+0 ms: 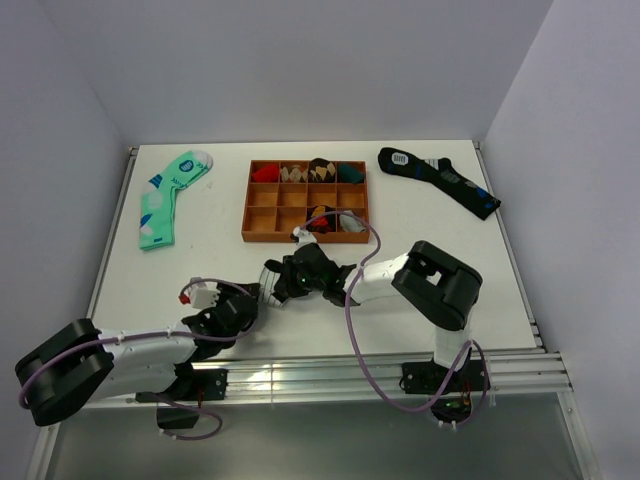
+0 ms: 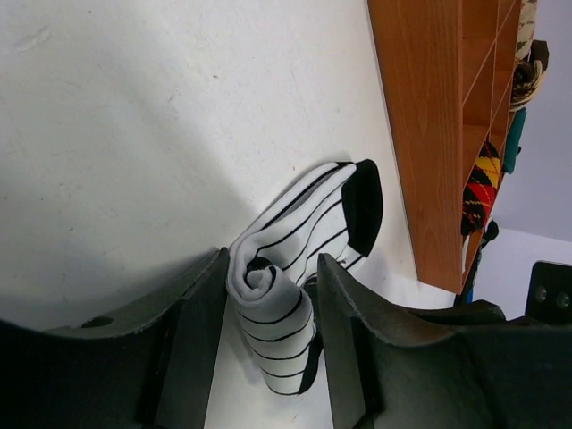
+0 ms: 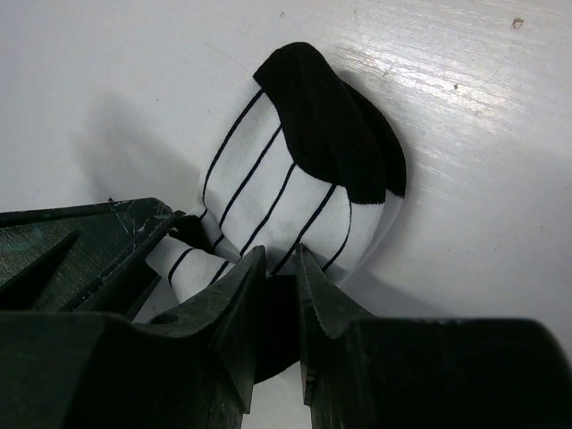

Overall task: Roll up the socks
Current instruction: Roll the sock at the center of the board.

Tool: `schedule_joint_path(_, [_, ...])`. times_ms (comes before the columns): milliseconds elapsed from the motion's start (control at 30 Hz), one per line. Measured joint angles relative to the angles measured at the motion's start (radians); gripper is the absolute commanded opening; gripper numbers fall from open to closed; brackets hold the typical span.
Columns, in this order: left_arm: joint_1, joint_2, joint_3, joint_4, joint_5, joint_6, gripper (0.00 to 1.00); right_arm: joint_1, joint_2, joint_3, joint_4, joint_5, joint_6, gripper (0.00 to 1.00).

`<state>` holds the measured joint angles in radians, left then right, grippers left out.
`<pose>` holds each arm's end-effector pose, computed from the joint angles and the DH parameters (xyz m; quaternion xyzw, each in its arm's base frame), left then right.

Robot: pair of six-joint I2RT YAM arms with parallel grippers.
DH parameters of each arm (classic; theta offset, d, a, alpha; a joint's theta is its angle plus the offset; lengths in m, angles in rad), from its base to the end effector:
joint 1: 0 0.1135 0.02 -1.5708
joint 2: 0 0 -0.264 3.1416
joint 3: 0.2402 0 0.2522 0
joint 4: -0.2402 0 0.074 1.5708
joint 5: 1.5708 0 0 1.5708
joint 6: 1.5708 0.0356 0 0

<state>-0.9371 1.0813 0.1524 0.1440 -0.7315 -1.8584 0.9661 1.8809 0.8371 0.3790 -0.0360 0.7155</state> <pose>0.1149 -0.1162 0.1152 -0.5062 0.7119 -0.2954 0.3870 0.2047 0.2984 0.1158 -0.1202 0.8910 0.3369 0.2798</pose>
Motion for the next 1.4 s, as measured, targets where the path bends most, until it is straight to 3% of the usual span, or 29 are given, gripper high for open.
schedule_joint_path(300, [0.002,0.032,0.009,0.040,0.031,0.065,0.43,0.000,0.001,-0.001,0.002,-0.001,0.002,0.28])
schedule_joint_path(800, [0.029,0.018,0.056,-0.079,0.108,0.200,0.00,0.000,0.001,-0.027,0.051,-0.006,0.013,0.29])
schedule_joint_path(1067, [0.150,0.082,0.110,-0.039,0.267,0.330,0.00,0.003,-0.053,-0.082,0.084,0.009,0.020,0.36])
schedule_joint_path(1400, [0.241,0.127,0.240,-0.212,0.450,0.510,0.00,0.031,-0.153,-0.176,0.075,0.121,0.029,0.40])
